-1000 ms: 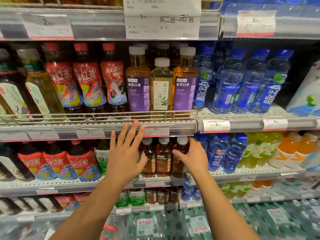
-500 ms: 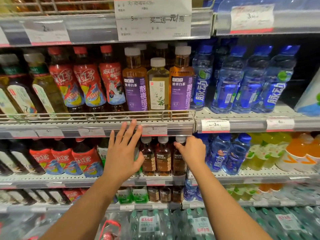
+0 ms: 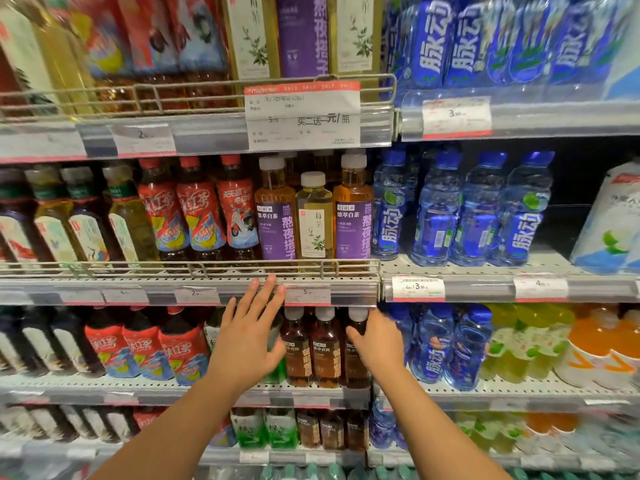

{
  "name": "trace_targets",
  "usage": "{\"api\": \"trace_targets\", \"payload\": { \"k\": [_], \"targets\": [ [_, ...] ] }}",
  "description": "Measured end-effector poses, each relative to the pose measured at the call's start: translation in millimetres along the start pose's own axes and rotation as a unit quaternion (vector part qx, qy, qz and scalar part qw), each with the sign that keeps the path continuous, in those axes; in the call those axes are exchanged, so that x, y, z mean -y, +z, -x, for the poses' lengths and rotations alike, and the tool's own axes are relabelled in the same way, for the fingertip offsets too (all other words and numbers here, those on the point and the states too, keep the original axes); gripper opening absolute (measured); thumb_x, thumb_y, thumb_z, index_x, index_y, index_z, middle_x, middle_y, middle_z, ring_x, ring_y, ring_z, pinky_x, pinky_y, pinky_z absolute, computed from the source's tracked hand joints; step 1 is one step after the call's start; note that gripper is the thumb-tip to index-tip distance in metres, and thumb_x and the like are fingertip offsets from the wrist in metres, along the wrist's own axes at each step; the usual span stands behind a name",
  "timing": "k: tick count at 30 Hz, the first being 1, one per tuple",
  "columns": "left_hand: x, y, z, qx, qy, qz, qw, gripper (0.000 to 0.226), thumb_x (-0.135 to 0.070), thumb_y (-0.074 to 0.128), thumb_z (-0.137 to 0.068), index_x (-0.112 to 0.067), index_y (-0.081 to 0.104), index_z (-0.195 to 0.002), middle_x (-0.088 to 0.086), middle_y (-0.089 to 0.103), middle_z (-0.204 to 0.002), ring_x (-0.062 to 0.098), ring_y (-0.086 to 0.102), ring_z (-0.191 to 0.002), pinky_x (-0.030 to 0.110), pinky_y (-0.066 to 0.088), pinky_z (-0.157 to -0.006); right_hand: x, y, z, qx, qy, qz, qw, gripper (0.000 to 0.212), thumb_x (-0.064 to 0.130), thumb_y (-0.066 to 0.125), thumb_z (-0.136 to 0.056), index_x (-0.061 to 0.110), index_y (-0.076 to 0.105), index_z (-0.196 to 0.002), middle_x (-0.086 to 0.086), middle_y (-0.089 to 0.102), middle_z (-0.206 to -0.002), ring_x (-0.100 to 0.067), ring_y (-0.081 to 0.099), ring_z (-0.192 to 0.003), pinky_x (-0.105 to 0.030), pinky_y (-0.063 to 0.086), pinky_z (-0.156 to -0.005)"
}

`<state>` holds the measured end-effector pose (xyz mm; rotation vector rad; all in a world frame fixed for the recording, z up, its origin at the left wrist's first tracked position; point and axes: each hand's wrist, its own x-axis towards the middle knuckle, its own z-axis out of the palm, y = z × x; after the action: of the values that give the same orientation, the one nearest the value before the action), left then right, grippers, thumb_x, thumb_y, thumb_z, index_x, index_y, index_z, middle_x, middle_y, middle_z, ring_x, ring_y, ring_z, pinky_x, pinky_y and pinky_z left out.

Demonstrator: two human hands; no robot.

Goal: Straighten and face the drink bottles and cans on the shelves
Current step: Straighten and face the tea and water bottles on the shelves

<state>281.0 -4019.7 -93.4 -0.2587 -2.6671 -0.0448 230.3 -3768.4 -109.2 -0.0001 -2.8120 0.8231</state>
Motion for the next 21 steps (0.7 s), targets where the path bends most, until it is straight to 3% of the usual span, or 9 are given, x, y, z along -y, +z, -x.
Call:
{"api": "trace_targets", "payload": {
  "k": [4,7,10,13,16,18,21],
  "targets": [
    [3,-1,0,0.011,0.004,-0.017,1.0,0.089,-0.052,0.047,-0.089,-0.032,0.0,-0.162,-0.009,-0.01,-0.17,0.02,-0.007,-0.157,0.056,0.022,-0.122,-3,-6,21,-0.003,-0.034,0.012,0.999,0.047,0.041,0.064,-0.092,0.018,0.05,-0.13,-0.004,0.064,-0.122,-0.026,0.062,-0.113,-0.039,0.051,-0.084],
    [3,0,1,0.004,0.004,-0.018,1.0,0.091,-0.053,0.047,-0.086,-0.03,0.004,-0.162,-0.007,-0.005,-0.17,0.023,-0.002,-0.157,0.057,0.027,-0.12,2,-26,32,-0.011,-0.066,0.082,0.994,0.03,0.046,0.054,-0.096,0.025,0.061,-0.115,0.002,0.069,-0.106,-0.023,0.067,-0.103,-0.036,0.05,-0.074],
    [3,-1,0,-0.004,0.006,-0.01,1.0,0.094,-0.054,0.052,-0.082,-0.028,0.012,-0.162,-0.004,0.003,-0.171,0.024,0.006,-0.157,0.057,0.032,-0.117,31,-63,30,-0.072,-0.13,0.069,0.986,0.024,0.047,0.053,-0.095,0.03,0.068,-0.103,0.008,0.074,-0.092,-0.018,0.07,-0.091,-0.035,0.051,-0.071],
    [3,-2,-1,-0.004,0.007,-0.003,1.0,0.093,-0.054,0.051,-0.08,-0.026,0.017,-0.162,-0.003,0.007,-0.17,0.026,0.012,-0.155,0.057,0.035,-0.115,77,-104,18,-0.171,-0.223,-0.001,0.96,0.019,0.037,0.059,-0.094,0.03,0.068,-0.109,0.011,0.073,-0.1,-0.012,0.071,-0.081,-0.035,0.055,-0.07],
    [3,-2,-1,-0.001,0.009,0.005,1.0,0.092,-0.053,0.049,-0.08,-0.026,0.016,-0.162,-0.004,0.006,-0.17,0.026,0.012,-0.155,0.057,0.034,-0.116,126,-141,-2,-0.225,-0.281,0.001,0.933,0.039,0.033,0.061,-0.095,0.025,0.058,-0.133,0.006,0.059,-0.135,-0.015,0.069,-0.085,-0.036,0.056,-0.071],
    [3,-3,-1,0.003,0.011,0.01,1.0,0.094,-0.053,0.052,-0.078,-0.026,0.018,-0.162,-0.003,0.008,-0.17,0.026,0.015,-0.155,0.057,0.037,-0.114,153,-156,-19,-0.206,-0.261,0.04,0.942,0.059,0.038,0.06,-0.095,0.025,0.041,-0.15,0.001,0.042,-0.153,-0.021,0.069,-0.089,-0.042,0.057,-0.078],
    [5,-5,-1,0.007,0.022,0.01,1.0,0.098,-0.052,0.058,-0.072,-0.025,0.025,-0.16,-0.001,0.016,-0.169,0.028,0.024,-0.152,0.057,0.043,-0.108,177,-164,-40,-0.16,-0.217,0.112,0.956,0.071,0.046,0.059,-0.096,0.021,0.028,-0.154,-0.008,0.048,-0.143,-0.034,0.064,-0.108,-0.048,0.056,-0.085]
  ]
}}
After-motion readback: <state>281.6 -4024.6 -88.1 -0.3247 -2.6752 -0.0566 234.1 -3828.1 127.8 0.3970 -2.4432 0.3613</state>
